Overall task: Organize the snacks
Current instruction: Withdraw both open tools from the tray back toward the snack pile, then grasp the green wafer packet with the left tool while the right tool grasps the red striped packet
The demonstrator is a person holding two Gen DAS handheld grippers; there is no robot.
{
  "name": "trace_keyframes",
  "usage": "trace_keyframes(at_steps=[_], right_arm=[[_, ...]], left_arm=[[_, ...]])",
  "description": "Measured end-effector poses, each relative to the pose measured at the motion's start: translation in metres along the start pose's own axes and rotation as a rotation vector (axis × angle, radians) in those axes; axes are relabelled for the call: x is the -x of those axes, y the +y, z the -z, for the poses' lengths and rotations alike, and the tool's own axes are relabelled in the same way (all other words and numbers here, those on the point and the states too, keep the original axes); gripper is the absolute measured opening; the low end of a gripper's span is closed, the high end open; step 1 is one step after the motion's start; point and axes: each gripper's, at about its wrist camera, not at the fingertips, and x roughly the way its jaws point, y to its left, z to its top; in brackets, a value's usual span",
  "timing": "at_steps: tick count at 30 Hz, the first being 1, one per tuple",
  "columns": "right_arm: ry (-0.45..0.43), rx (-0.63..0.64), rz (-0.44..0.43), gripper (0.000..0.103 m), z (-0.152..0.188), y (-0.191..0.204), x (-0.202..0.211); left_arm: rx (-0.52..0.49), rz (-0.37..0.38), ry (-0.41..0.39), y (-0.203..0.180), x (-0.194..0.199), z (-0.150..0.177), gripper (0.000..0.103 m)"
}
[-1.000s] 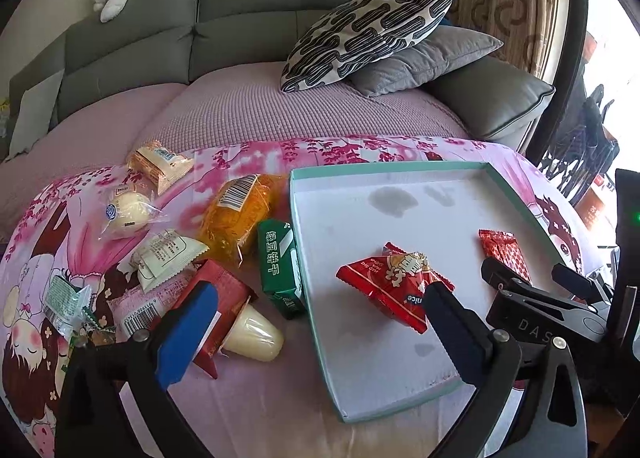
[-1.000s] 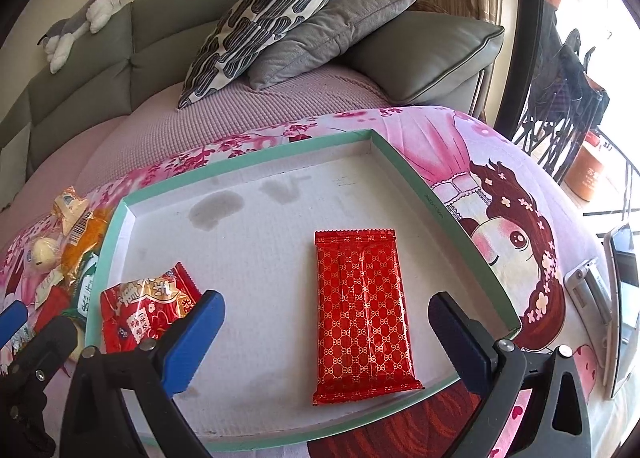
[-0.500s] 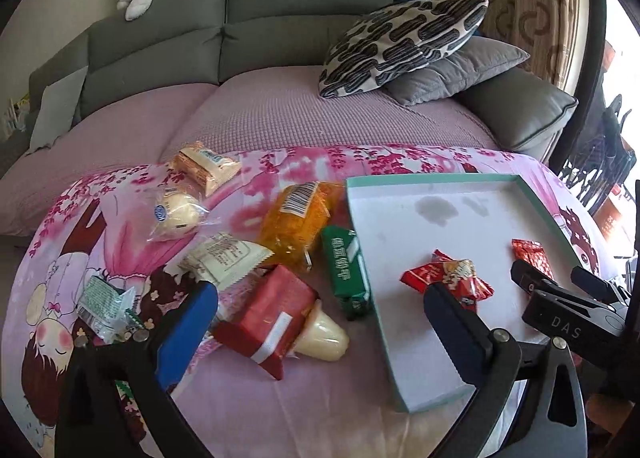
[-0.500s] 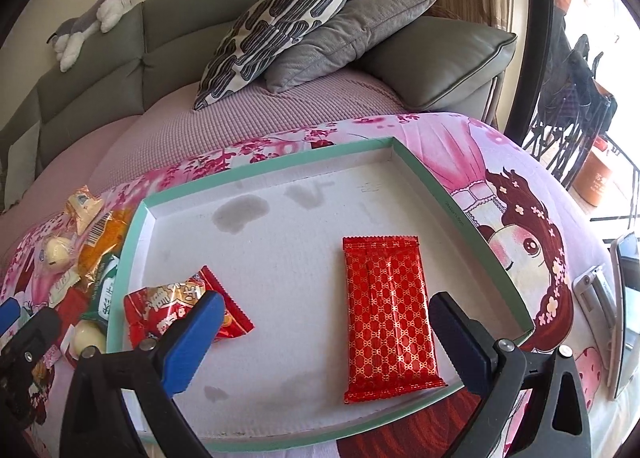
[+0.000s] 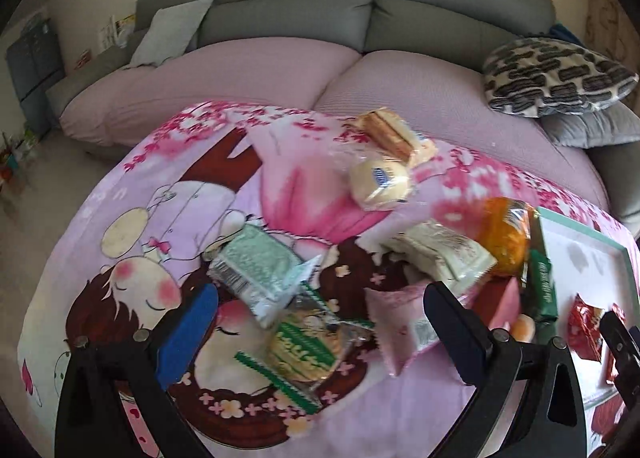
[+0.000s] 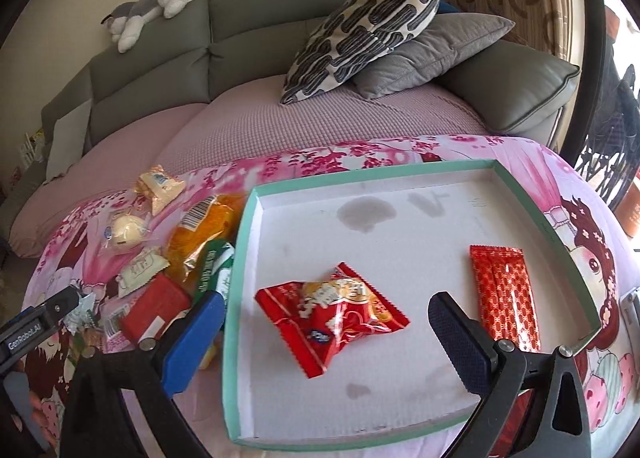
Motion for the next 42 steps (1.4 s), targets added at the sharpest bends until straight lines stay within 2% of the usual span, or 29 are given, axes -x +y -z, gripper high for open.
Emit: trace_keyframes(at_steps=[6, 16, 22, 26, 29, 35, 39, 42], right_arm=[[-0.006, 0.052, -0.073, 0.103, 0.004, 0.036, -0.001], [0.007, 0.101, -0.137, 0.103, 0.009, 0.065, -0.006], [0.002, 0.105, -0.151, 0.103, 0.012, 0.072, -0.010], [0.017, 0.079, -0.181, 0.103, 0.014, 0.078, -0.014], [0.012, 0.109, -0.175, 0.102, 0.017, 0.088, -0.015], [-0.001, 0.193, -0.138, 0.096, 0.019, 0.105, -0.014], [0.034, 0.252, -0.109, 0.088, 0.023, 0.114, -0.025], [0.044, 0.275, -0.097, 0.087, 0.022, 0.117, -0.029]], left_arm=[[0.069, -0.103, 0.008, 0.032, -0.007, -0.002, 0.102], [0.110, -0.135, 0.009, 0.050, -0.009, -0.006, 0.102], [0.133, -0.100, 0.014, 0.055, -0.012, -0.004, 0.102], [0.147, -0.040, 0.050, 0.059, -0.022, -0.002, 0.102], [0.157, -0.009, 0.067, 0.060, -0.028, -0.001, 0.102], [0.162, 0.044, 0.103, 0.057, -0.045, -0.001, 0.102], [0.130, 0.047, 0.093, 0.052, -0.049, -0.004, 0.102], [0.109, 0.046, 0.095, 0.051, -0.055, -0.007, 0.102]])
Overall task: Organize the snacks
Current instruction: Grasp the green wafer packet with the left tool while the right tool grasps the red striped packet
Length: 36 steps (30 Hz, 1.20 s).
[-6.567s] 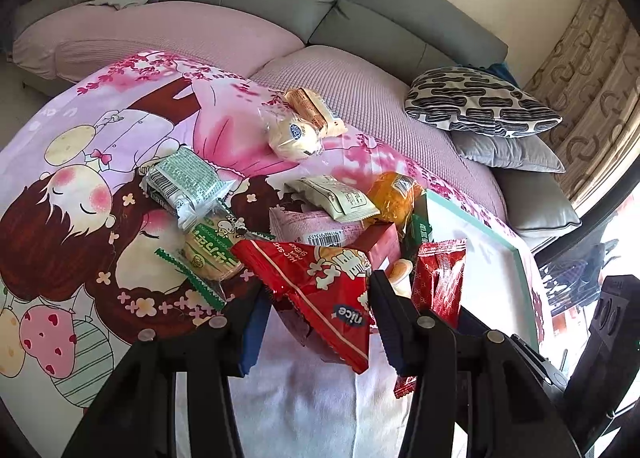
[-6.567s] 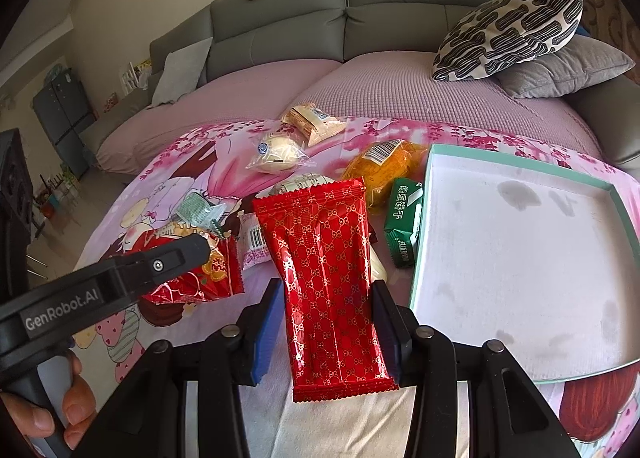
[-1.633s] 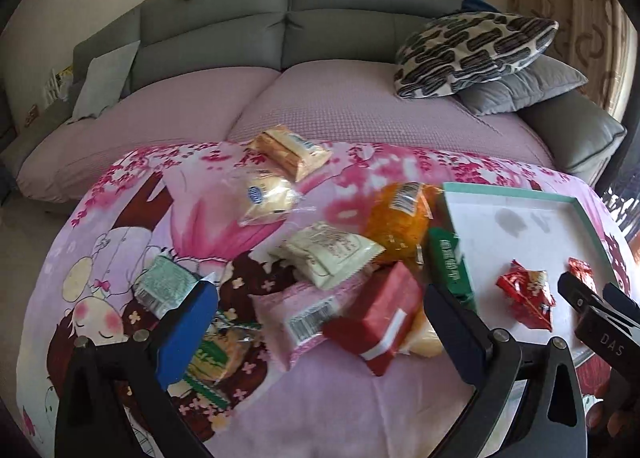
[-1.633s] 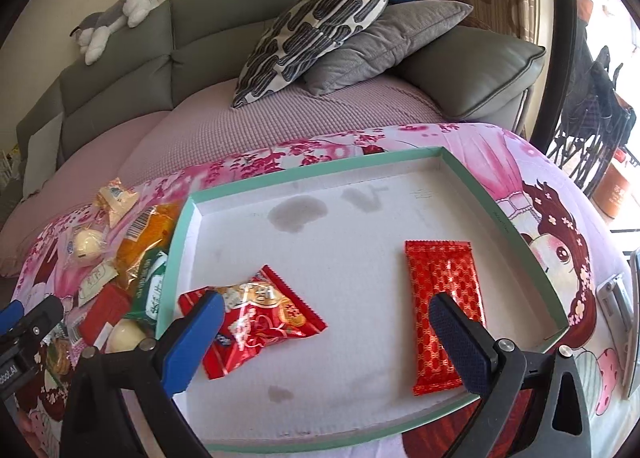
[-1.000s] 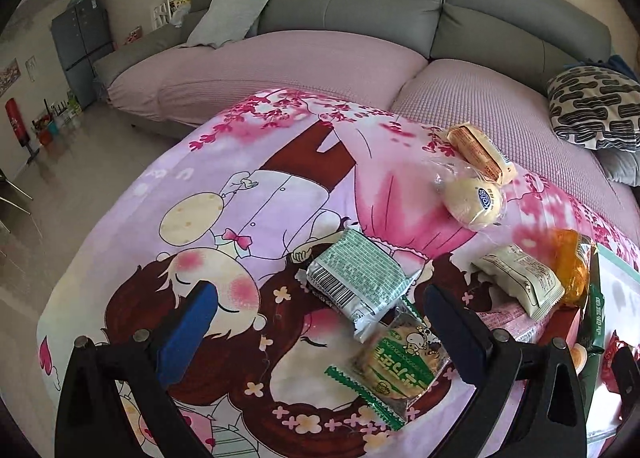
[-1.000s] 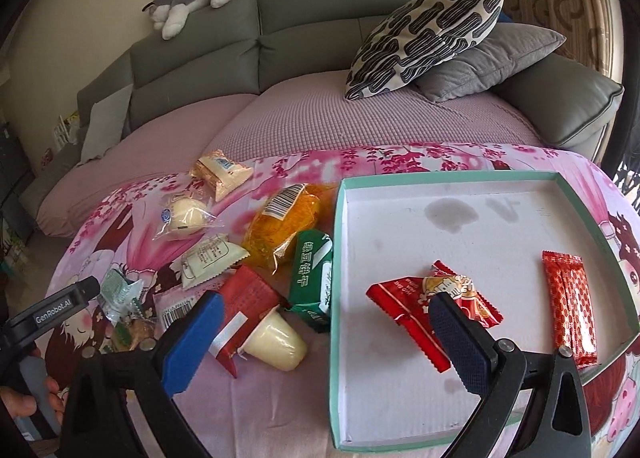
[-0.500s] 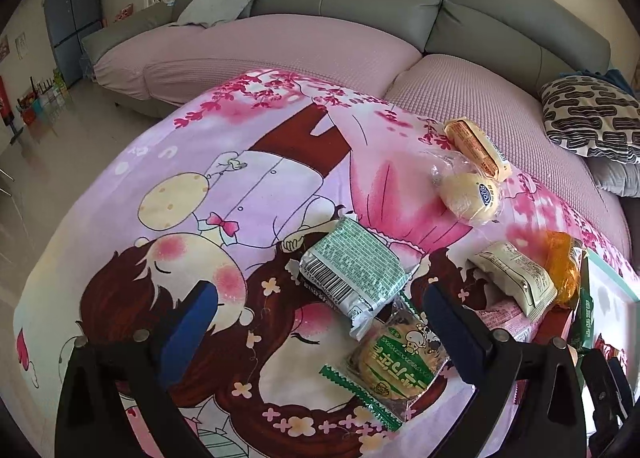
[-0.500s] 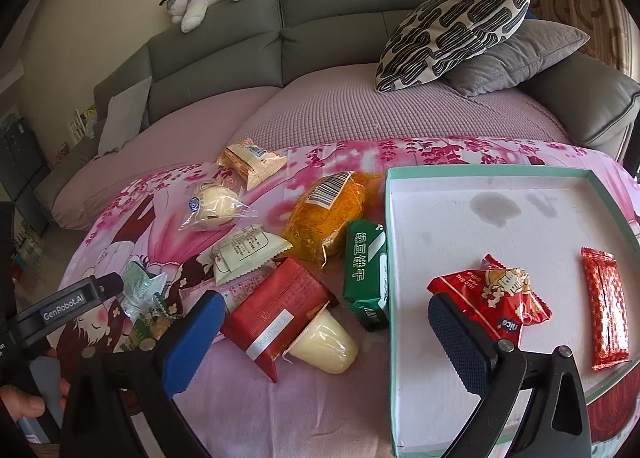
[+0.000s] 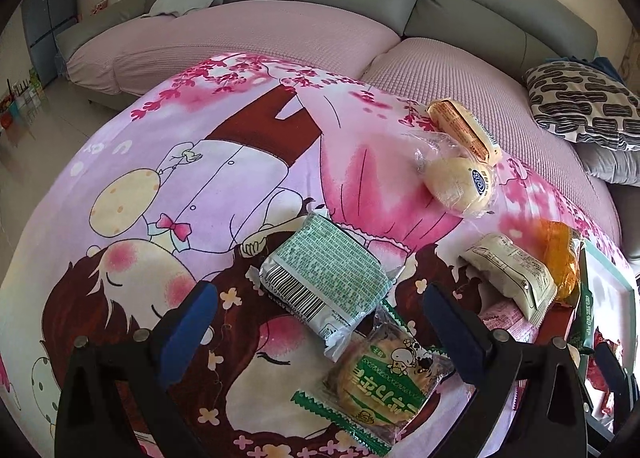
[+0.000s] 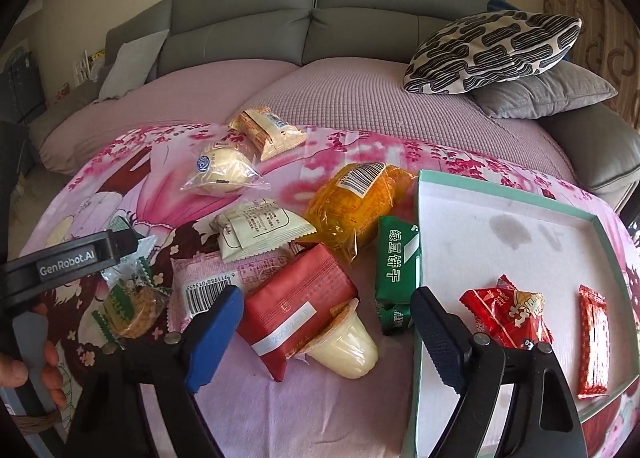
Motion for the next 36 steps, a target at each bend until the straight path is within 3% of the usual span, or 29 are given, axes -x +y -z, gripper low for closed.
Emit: trace_keyframes(at_steps=[15, 27, 36], right_arm=[[0.017, 0.048, -0.011, 0.081, -0.009, 0.002, -0.015], [0.025, 0.016, -0.071, 0.071, -0.005, -0.006, -0.008], [0.027, 0.014, -0.109, 0.071, -0.001, -0.006, -0.001]], left_arm=[[-0.026, -0.054, 0.037, -0.006, -0.032, -0.003, 0.101], [-0.028, -0.044, 0.039, -0.004, -0.026, 0.000, 0.070], [-0.008, -0.034, 0.034, 0.008, -0.009, 0.008, 0.067]])
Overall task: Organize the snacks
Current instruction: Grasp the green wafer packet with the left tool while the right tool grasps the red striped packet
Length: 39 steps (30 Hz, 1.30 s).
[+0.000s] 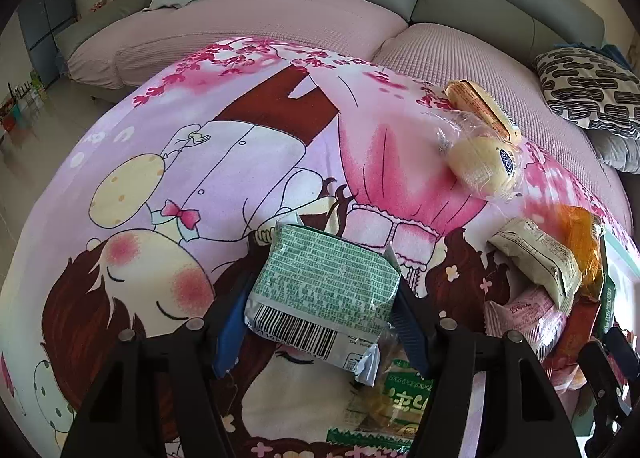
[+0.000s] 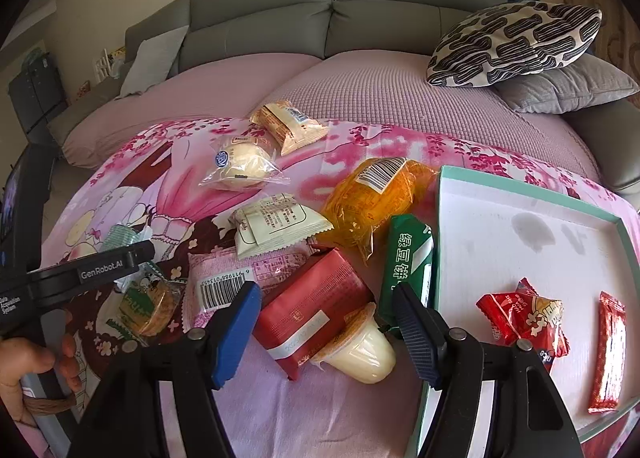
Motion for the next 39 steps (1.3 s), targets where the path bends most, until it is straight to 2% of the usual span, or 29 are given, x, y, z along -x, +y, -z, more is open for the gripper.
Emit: trace_keyframes(at_steps=[15, 24, 28, 31, 34, 36, 39], right_arm=[[0.013, 0.114, 0.040, 0.072, 0.009, 0.018, -0.009], [0.009, 0.275, 0.139, 0.077, 0.016, 0.039, -0.020], [0.005, 0.285, 0.188, 0.076, 0.017, 0.042, -0.024], [-0.002, 0.284, 0.218, 0.070, 0.017, 0.043, -0.025], [-0.012, 0.281, 0.237, 0.060, 0.017, 0.042, -0.024], [-0.015, 0.252, 0.238, 0.045, 0.014, 0.038, -0.023], [-0.025, 0.186, 0.227, 0.037, 0.010, 0.027, -0.016]], left_arm=[[0.009, 0.031, -0.044, 0.008, 0.030, 0.005, 0.067], [0.007, 0.040, -0.034, 0.006, 0.030, 0.007, 0.068], [0.004, 0.043, -0.030, 0.006, 0.029, 0.007, 0.068], [0.000, 0.045, -0.028, 0.005, 0.028, 0.007, 0.067], [0.000, 0.045, -0.029, 0.005, 0.028, 0.007, 0.068], [0.000, 0.045, -0.029, 0.005, 0.029, 0.007, 0.067], [0.001, 0.045, -0.031, 0.005, 0.029, 0.007, 0.067]])
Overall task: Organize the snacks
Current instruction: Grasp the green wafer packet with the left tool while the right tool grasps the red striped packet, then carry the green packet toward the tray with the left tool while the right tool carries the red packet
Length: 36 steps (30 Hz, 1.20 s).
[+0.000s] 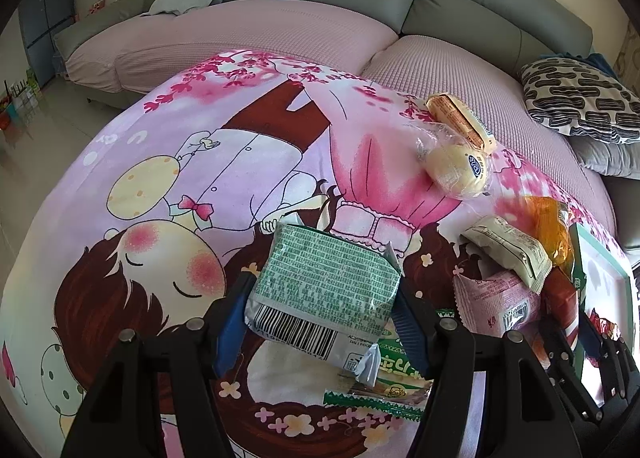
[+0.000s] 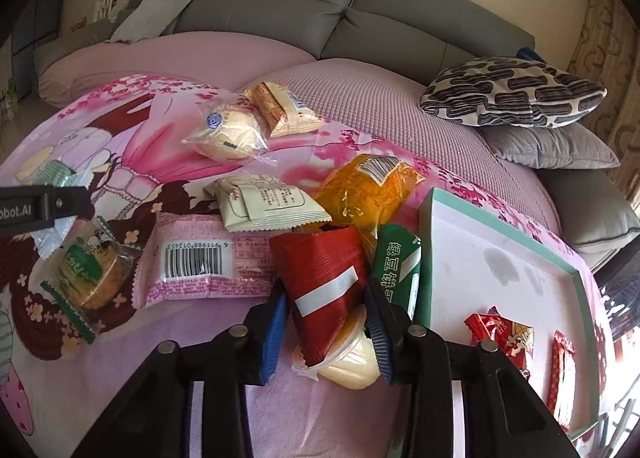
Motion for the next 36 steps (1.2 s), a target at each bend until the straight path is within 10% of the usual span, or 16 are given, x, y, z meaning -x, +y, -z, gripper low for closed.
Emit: trace_keyframes(at_steps=[36], right_arm=[[-0.145, -0.297, -0.133, 0.026, -0.010, -0.069, 0.057]], left_arm=[[-0.031, 0.015, -0.039, -0.017, 0.017, -0.002, 0.067]])
